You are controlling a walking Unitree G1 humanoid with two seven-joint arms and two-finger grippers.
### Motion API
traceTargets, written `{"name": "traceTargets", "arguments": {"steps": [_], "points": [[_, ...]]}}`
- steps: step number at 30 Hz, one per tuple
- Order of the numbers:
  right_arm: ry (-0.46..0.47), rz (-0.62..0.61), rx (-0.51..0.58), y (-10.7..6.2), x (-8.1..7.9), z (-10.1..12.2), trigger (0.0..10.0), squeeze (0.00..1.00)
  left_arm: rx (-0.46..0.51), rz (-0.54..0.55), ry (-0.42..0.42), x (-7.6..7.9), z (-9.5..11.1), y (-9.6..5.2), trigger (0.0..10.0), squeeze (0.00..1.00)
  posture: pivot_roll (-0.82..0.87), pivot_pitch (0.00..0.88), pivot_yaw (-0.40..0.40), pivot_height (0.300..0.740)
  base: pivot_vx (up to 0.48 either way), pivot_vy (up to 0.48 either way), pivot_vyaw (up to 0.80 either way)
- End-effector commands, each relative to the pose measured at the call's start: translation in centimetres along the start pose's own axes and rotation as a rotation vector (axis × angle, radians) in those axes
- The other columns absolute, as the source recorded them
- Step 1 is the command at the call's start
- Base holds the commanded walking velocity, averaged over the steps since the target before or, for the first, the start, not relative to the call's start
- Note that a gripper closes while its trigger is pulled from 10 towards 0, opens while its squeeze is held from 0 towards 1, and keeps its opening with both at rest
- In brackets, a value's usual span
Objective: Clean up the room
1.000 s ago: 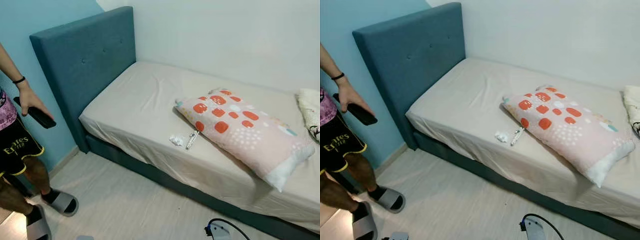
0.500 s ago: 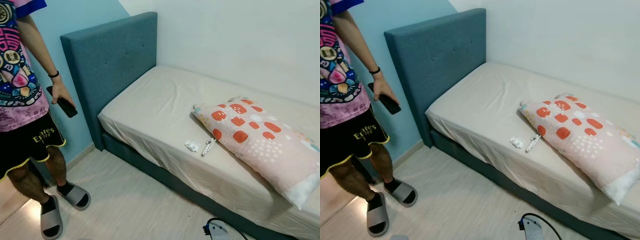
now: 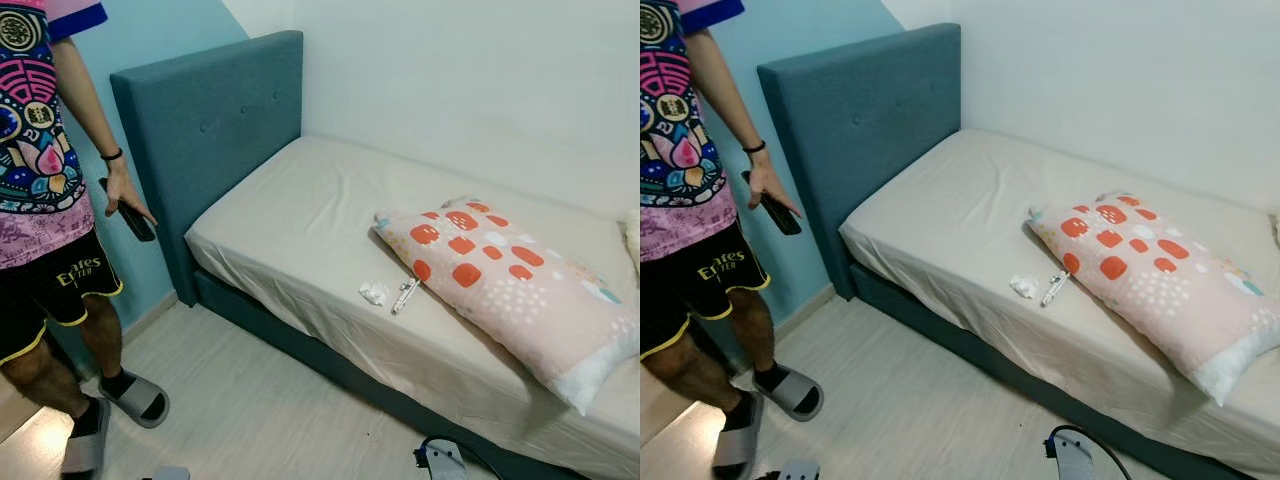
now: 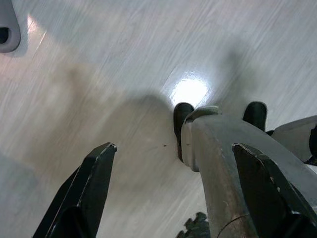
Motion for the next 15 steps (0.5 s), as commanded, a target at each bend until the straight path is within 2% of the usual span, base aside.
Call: {"name": "traceTargets", "arguments": {"steps": [1, 7, 12, 15], "points": [[-0.028, -0.013, 0.001, 0.01, 0.35, 0.2, 10.0, 0.0, 0.002, -0.005, -0.032, 0.48, 0.05, 0.09, 10.0, 0.0, -0.03, 0.0, -0.066, 0.74, 0.0, 0.0, 0.8], [-0.01, -0.014, 0.001, 0.02, 0.55, 0.3, 10.0, 0.0, -0.006, -0.008, -0.03, 0.7, 0.08, 0.16, 10.0, 0.0, -0.04, 0.0, -0.067, 0.74, 0.0, 0.0, 0.8], [0.015, -0.038, 0.0, 0.02, 1.0, 0.42, 10.0, 0.0, -0.01, -0.016, -0.037, 1.04, 0.19, 0.25, 10.0, 0.0, -0.05, 0.0, -0.056, 0.74, 0.0, 0.0, 0.0], [0.024, -0.045, 0.001, 0.02, 1.14, 0.49, 10.0, 0.0, -0.016, -0.023, -0.01, 1.19, 0.28, 0.3, 10.0, 0.0, -0.05, 0.0, -0.054, 0.74, 0.0, -0.48, 0.0]]}}
Point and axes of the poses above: a point about 5 cm out from each wrist's last joint towards the gripper, its own y axis pointing out of the wrist towards the gripper, its own z axis along the axis of the wrist's last joint, x = y × z, the point moved 3 cm from there along y, pointing out of the wrist towards the gripper, and after that the axes turned 4 degrees about y, right-handed, at the moved point
